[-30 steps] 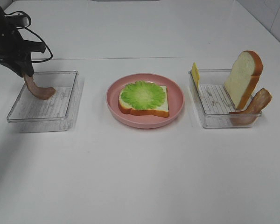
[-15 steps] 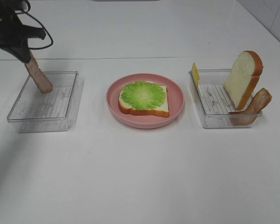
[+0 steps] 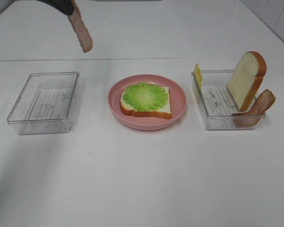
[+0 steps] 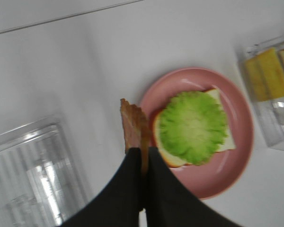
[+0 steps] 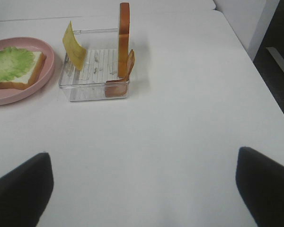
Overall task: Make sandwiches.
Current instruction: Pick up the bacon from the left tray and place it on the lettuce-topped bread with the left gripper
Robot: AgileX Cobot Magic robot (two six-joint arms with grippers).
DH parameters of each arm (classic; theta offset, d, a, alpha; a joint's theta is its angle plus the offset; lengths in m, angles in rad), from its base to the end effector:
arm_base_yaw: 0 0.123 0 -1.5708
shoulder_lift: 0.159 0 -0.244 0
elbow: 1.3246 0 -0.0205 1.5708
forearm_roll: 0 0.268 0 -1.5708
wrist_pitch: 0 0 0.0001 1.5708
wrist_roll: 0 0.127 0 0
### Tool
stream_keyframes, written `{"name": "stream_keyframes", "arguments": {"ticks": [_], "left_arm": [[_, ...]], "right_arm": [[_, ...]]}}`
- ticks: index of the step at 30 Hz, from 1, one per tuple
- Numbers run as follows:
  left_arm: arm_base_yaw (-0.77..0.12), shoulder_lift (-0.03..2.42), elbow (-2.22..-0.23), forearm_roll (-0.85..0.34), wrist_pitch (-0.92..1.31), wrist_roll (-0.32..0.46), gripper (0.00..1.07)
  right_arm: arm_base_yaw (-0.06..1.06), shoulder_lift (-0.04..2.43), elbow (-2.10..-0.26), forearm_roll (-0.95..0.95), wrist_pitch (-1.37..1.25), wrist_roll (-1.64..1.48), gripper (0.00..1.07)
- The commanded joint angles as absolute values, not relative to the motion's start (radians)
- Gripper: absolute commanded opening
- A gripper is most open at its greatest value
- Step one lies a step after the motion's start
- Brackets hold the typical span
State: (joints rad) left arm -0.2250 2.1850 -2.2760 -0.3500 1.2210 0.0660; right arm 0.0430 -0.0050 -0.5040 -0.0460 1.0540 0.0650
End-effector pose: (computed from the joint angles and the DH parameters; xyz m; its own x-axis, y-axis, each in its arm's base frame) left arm 0.4716 -0.1499 0.2627 -0.8522 0.1383 -0.5046 0.3257 0.8950 -0.3049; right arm 0.0831 -0.0015 0.2717 -0.4411 0.0233 -0.8972 0.0115 0.9997 0.0203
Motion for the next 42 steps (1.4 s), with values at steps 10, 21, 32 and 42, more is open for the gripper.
{"name": "stream_keyframes", "arguments": {"ticks": [10, 21, 32, 42], "left_arm": [[-0.405, 2.214, -2.282, -0.470, 1.083, 0.046, 0.00], [-0.494, 2.346, -2.282, -0.580, 1.002, 0.046, 0.00], [-0.509, 2.444, -2.282, -0.666, 0.964, 0.051, 0.00], [-0.508, 2.496, -2.282, -0.543, 0.975, 0.065, 0.00]], "right_arm": [[0.043, -0.026, -0.502, -0.049, 1.051, 0.065, 0.96], [0.043, -0.026, -0.502, -0.049, 1.051, 0.065, 0.96], [0.043, -0.026, -0.502, -0.049, 1.051, 0.065, 0.96], [0.043, -0.026, -0.502, -0.049, 1.051, 0.065, 0.96]]}}
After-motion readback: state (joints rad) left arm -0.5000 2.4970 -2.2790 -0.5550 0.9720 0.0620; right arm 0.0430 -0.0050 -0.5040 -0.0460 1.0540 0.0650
